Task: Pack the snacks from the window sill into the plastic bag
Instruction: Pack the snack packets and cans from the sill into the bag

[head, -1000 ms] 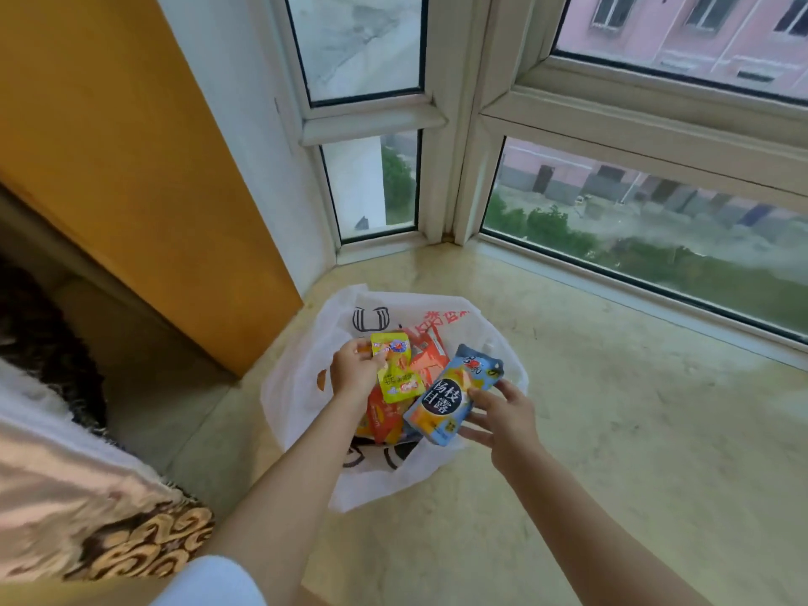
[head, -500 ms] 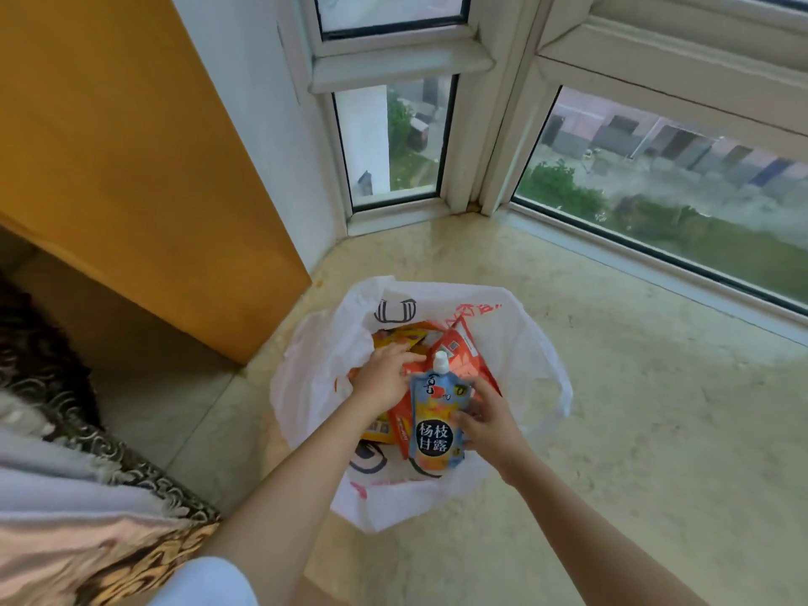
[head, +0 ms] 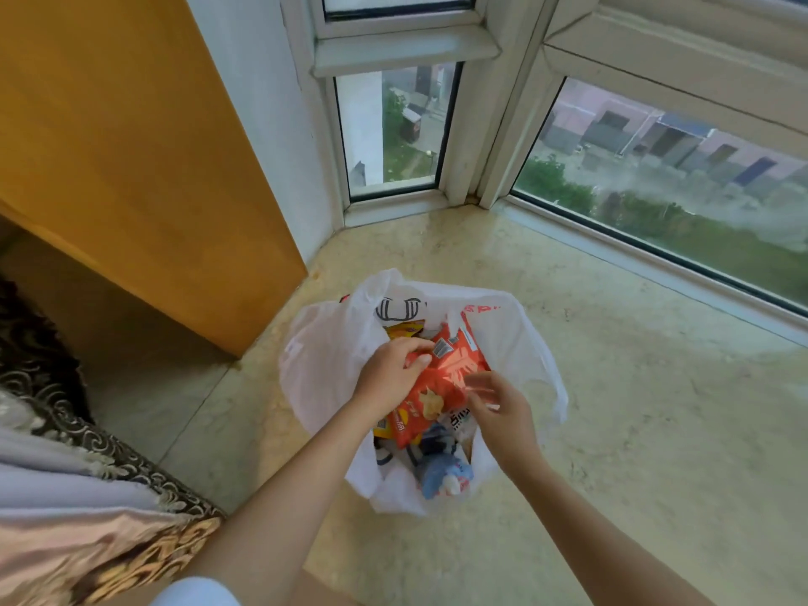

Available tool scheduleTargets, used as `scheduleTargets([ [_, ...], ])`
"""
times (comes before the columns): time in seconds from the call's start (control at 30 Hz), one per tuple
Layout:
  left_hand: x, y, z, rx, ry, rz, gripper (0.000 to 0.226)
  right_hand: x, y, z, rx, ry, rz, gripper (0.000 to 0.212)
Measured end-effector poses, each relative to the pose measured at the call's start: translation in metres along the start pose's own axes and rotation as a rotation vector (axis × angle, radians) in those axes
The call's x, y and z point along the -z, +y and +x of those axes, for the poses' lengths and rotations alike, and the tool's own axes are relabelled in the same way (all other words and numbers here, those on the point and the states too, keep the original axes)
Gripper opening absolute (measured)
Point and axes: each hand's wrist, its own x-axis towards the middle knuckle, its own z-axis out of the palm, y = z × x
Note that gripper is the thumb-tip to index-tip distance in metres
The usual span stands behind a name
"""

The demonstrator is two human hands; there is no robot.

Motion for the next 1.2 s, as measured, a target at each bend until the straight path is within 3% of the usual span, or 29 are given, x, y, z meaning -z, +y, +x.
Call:
scheduleTargets([
  [0.1,-0.012,0.017,-0.012,-0.117,0.016,0.193,0.030,0.023,-0.004,-0.011,0.141,0.065,-0.187,0.017],
  [0.23,-0.029,0.038,-0.031,-0.298,0.047,0.364,0.032,0.058,0.006,-0.027,0.276,0.152,-0.565,0.038],
  [0.33,-0.044,0.054,-0.044,-0.415,0.053,0.459,0.035,0.082,0.020,-0.045,0.326,0.202,-0.705,0.046],
  [0.5,-0.072,0.088,-0.064,-0.564,0.035,0.573,0.035,0.129,0.042,-0.092,0.326,0.332,-0.768,0.044],
  [0.77,-0.138,0.151,-0.100,-0.824,-0.038,0.707,0.047,0.214,0.103,-0.162,0.163,0.454,-0.836,0.048],
  [0.93,-0.191,0.192,-0.127,-0.921,-0.073,0.739,0.049,0.264,0.140,-0.209,0.083,0.525,-0.838,0.050],
  [1.2,-0.305,0.267,-0.191,-0.979,-0.043,0.785,0.071,0.368,0.217,-0.290,-0.025,0.602,-0.824,0.052],
])
